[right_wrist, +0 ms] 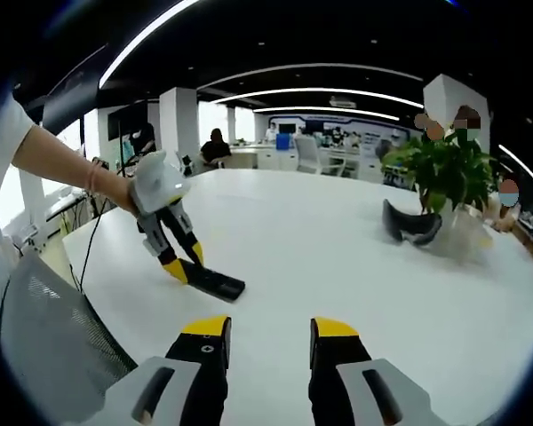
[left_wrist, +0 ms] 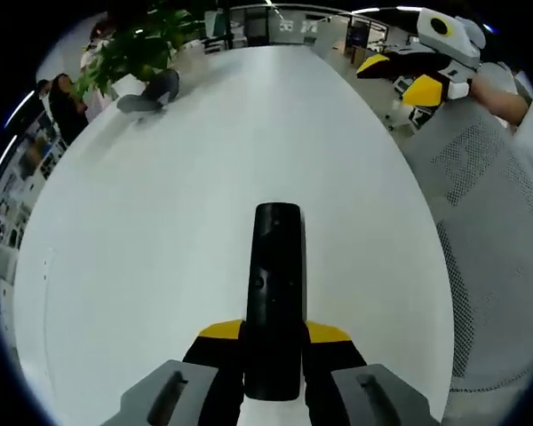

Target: Press the specified remote control buttons in sequence, fully releasing each button before pressing the next.

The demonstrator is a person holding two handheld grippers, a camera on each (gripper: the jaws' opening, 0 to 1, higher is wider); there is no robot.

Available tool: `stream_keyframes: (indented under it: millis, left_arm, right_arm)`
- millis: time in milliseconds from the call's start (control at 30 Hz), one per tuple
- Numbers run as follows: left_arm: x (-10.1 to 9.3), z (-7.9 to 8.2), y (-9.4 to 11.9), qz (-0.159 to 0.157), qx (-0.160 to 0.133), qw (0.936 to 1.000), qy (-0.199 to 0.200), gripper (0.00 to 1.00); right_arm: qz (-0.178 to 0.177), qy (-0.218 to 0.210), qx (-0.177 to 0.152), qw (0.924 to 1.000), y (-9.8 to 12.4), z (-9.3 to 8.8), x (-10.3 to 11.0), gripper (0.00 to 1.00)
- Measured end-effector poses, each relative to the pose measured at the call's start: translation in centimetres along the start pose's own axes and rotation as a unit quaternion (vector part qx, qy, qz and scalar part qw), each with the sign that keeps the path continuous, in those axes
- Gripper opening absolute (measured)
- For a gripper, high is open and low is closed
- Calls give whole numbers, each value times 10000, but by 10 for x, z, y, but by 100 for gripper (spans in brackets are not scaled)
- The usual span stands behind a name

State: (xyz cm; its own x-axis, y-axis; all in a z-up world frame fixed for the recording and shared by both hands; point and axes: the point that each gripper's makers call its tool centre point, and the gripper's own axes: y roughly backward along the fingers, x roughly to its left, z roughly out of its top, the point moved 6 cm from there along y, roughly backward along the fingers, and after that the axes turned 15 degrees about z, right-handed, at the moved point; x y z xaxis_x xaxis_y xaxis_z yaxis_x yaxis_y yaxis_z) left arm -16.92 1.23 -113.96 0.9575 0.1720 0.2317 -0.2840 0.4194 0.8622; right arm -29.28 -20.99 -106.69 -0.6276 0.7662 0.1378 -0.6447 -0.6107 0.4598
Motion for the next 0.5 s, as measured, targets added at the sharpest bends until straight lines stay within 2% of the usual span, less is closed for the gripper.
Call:
stream_keyframes:
  millis: [500]
  left_arm:
    - [-17, -1, 5, 103, 13, 9999, 115, 23]
  right_arm:
    - [-44, -14, 66, 10000, 1, -2, -1, 30]
